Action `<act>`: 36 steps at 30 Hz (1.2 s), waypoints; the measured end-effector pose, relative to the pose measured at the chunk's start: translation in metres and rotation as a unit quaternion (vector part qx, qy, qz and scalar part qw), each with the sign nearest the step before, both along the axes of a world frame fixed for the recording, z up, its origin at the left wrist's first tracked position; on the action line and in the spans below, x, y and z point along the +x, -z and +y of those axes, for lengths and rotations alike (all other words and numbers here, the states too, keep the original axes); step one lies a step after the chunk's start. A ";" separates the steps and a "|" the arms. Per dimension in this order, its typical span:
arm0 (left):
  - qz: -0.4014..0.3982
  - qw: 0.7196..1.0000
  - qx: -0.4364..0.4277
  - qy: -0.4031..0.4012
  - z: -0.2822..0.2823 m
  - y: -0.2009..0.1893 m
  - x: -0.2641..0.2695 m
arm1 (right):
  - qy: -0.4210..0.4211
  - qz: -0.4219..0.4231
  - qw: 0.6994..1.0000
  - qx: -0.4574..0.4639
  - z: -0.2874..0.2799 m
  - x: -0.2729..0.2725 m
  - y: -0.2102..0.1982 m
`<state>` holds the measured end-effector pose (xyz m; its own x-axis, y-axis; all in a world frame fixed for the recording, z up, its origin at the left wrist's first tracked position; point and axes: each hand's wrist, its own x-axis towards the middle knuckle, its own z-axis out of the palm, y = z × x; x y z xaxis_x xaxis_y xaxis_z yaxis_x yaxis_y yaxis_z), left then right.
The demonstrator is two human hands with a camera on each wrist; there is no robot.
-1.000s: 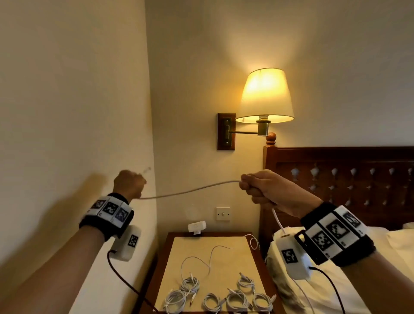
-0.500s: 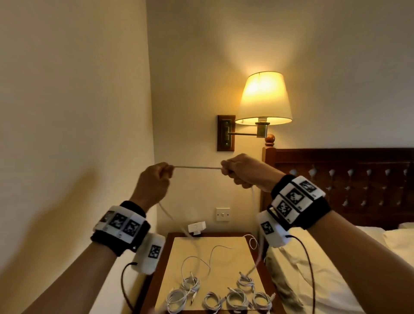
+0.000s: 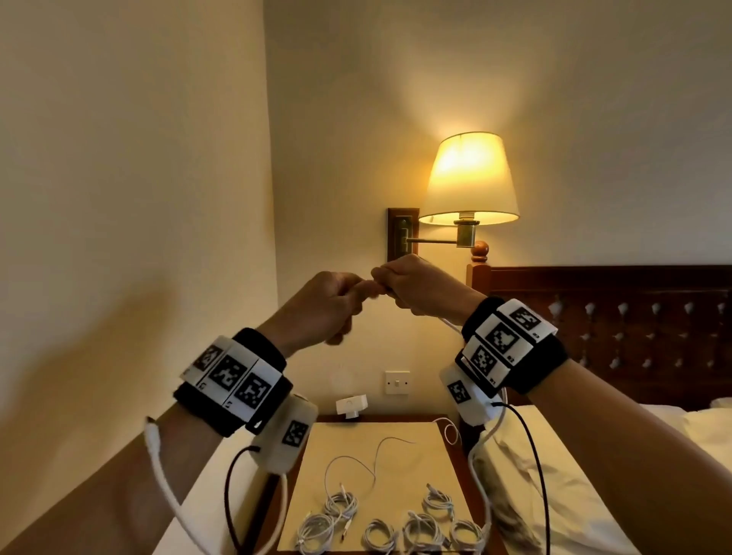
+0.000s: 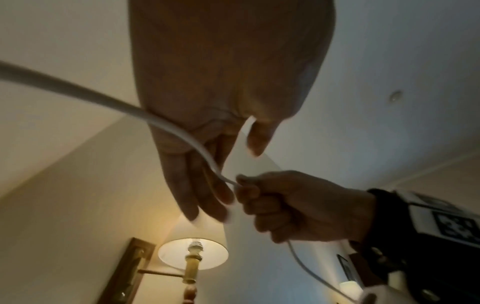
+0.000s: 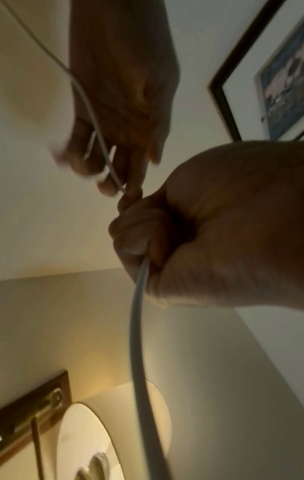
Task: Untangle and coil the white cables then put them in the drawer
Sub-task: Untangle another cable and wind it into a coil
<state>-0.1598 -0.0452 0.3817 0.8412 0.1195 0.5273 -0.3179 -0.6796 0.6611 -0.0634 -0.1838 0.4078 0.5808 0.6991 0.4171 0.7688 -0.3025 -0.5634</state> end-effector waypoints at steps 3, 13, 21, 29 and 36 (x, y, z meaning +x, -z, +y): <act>-0.073 0.987 -0.028 -0.137 0.028 0.013 0.006 | -0.011 0.068 0.998 0.015 -0.010 0.000 0.005; 0.037 0.994 0.028 -0.096 0.018 0.013 -0.009 | -0.015 0.022 0.999 -0.020 -0.026 0.002 0.019; -0.013 0.977 -0.095 -0.192 0.031 0.017 -0.023 | -0.022 0.154 0.988 -0.017 -0.043 0.009 0.029; 0.022 0.999 0.020 -0.030 0.001 0.021 -0.002 | -0.027 0.056 0.998 -0.012 -0.021 0.002 0.030; -0.062 0.956 0.021 -0.287 0.045 0.038 -0.010 | -0.010 0.160 0.987 0.021 -0.043 0.019 0.040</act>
